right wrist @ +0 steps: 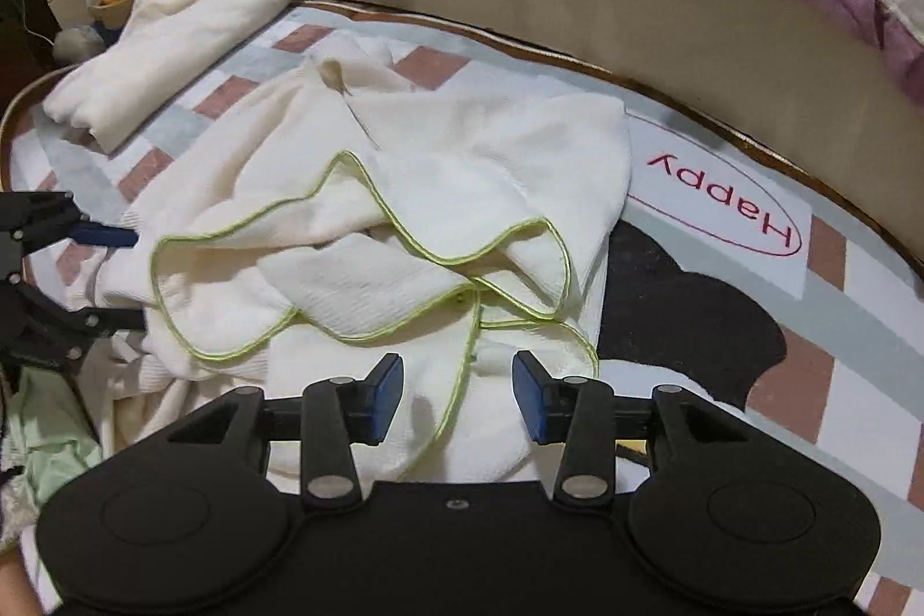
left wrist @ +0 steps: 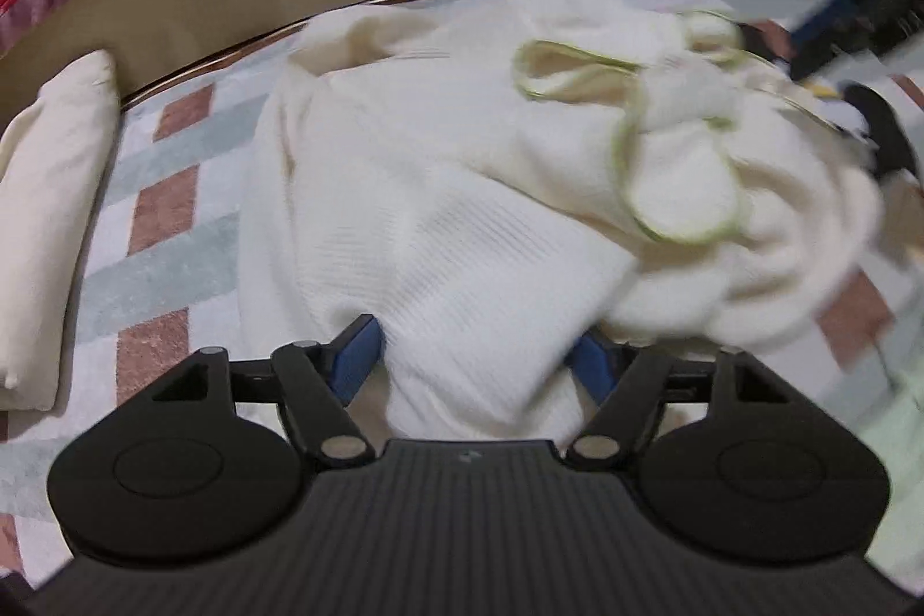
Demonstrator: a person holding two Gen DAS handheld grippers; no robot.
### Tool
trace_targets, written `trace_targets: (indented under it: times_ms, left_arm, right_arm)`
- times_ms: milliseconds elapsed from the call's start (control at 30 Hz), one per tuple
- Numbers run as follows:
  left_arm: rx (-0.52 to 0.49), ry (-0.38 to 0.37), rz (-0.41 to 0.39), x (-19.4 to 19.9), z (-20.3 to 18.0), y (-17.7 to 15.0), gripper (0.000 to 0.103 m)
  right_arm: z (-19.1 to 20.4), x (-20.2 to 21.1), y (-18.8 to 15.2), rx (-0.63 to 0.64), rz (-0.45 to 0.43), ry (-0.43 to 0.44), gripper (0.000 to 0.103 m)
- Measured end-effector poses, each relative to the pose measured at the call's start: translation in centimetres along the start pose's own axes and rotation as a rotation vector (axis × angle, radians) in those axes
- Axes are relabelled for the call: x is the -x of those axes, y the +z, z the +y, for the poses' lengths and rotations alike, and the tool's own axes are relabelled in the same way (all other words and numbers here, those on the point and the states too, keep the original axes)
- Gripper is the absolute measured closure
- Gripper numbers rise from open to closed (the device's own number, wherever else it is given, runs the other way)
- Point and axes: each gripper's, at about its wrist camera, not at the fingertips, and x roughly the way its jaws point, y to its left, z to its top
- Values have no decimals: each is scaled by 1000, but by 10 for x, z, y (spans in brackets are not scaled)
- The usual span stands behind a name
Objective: Fold clothes
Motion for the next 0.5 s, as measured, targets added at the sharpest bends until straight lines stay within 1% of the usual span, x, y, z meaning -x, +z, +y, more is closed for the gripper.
trace_targets:
  times_ms: [33, 67, 200, 233, 333, 367, 400, 433, 467, 500]
  left_arm:
    - [3, -6, -7, 0, 4, 2, 92]
    - [2, 5, -25, 3, 6, 5, 93]
    - [-23, 102, -135, 29, 10, 24, 94]
    - [4, 126, -169, 36, 18, 32, 94]
    - [179, 191, -285, 59, 64, 61, 94]
    - [250, 225, -320, 66, 84, 68, 94]
    - [296, 275, -351, 69, 100, 71, 94]
    - [326, 332, -375, 69, 114, 70, 94]
    - [349, 371, -385, 68, 126, 67, 94]
    - [387, 375, -369, 62, 136, 59, 94]
  right_arm:
    - [-2, -5, 1, -6, 1, -9, 56]
    - [-5, -10, 2, -12, 2, -11, 56]
    - [-14, -21, 8, -13, 8, -24, 56]
    - [-15, -22, 11, -8, 8, -31, 56]
    - [-21, -19, 21, 1, 6, -42, 55]
    - [-23, -17, 25, 0, 1, -41, 55]
    - [-24, -15, 27, -10, -5, -33, 55]
    - [-25, -13, 28, -24, -11, -22, 55]
    - [-25, -11, 29, -38, -17, -14, 55]
    - [-23, -11, 27, -39, -18, -12, 55]
